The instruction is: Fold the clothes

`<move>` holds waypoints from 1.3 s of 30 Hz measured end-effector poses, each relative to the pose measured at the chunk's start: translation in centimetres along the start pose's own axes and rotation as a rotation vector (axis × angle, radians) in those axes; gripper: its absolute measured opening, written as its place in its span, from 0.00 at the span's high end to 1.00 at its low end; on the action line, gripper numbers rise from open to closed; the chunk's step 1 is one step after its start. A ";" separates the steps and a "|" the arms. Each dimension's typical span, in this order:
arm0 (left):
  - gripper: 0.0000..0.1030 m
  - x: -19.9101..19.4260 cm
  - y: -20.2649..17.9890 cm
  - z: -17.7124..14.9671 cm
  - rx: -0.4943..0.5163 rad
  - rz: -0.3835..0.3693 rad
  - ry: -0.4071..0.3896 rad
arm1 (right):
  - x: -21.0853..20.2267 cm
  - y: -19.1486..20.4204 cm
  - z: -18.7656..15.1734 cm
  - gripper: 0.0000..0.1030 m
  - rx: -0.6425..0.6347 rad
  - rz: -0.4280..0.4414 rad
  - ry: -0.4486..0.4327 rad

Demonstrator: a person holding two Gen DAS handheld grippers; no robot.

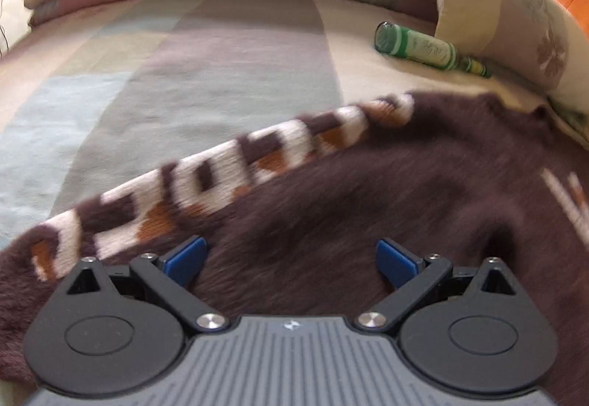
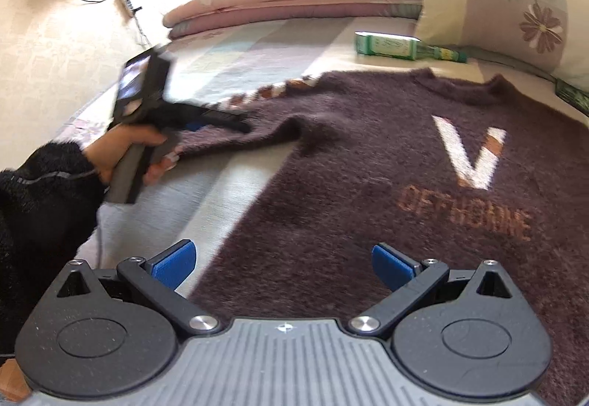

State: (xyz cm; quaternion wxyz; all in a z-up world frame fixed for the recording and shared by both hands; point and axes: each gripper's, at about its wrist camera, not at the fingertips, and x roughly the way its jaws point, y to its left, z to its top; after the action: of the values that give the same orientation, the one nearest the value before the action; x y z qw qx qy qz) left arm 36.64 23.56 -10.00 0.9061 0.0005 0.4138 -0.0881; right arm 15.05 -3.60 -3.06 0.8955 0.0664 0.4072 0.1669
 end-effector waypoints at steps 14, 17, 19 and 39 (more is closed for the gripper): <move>0.02 -4.3 -4.7 3.7 0.138 -0.107 -0.083 | 0.5 -1.9 -0.7 0.00 0.058 -0.021 0.006; 0.02 -2.2 -10.5 3.7 0.291 -0.113 -0.100 | 0.1 -1.9 -0.8 0.00 0.051 -0.035 0.000; 0.02 -0.6 -12.8 2.9 0.351 -0.095 -0.103 | -0.1 -2.2 -1.0 0.00 0.047 -0.043 0.000; 0.01 0.4 -10.8 1.2 0.138 -0.428 -0.046 | 0.3 -4.0 -2.3 0.00 0.079 -0.048 0.021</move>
State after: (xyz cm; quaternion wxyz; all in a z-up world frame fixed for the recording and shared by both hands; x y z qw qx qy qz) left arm 36.10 12.75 -8.77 0.8739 -0.0273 0.3765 -0.3064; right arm 14.48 -7.28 -5.77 0.8915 0.0903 0.4245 0.1298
